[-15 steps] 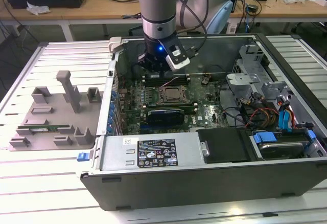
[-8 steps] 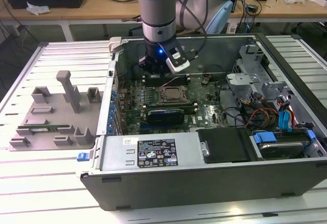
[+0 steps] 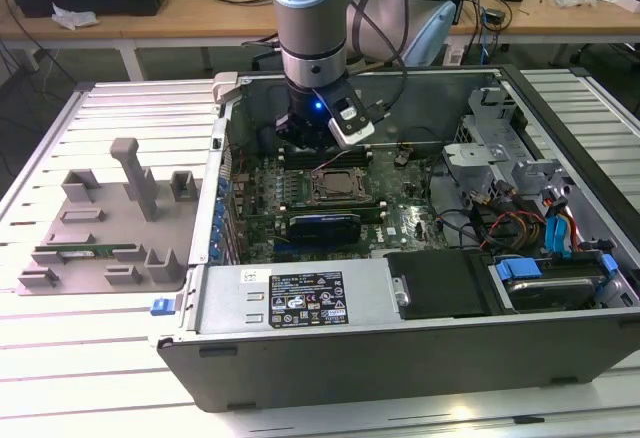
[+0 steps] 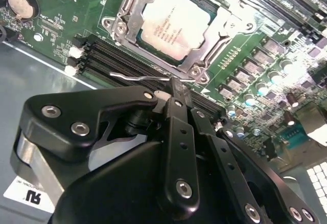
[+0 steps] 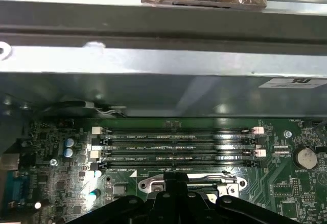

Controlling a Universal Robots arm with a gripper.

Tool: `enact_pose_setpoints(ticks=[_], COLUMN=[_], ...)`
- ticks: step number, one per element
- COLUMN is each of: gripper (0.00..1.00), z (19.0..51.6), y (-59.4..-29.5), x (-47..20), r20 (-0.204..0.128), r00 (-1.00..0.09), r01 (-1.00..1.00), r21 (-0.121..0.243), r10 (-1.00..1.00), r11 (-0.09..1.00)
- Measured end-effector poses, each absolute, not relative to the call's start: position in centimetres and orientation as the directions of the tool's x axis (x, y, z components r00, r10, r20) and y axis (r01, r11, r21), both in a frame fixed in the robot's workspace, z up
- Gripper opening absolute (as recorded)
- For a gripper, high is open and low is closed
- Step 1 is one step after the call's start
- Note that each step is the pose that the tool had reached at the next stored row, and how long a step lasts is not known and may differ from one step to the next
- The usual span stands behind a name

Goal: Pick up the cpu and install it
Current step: 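Install the first cpu locking lever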

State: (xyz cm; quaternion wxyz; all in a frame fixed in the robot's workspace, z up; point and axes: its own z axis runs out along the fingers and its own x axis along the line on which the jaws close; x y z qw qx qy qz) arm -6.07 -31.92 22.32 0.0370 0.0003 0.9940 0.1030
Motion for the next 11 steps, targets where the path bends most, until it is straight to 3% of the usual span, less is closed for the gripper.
enact_pose_setpoints(ticks=[11], gripper=[0.11], z=[22.1], y=[-31.1], x=[-4.6], r20=[-0.073], r00=[-0.997], r01=[-0.007], r21=[0.205], r10=[0.008], r11=[0.979])
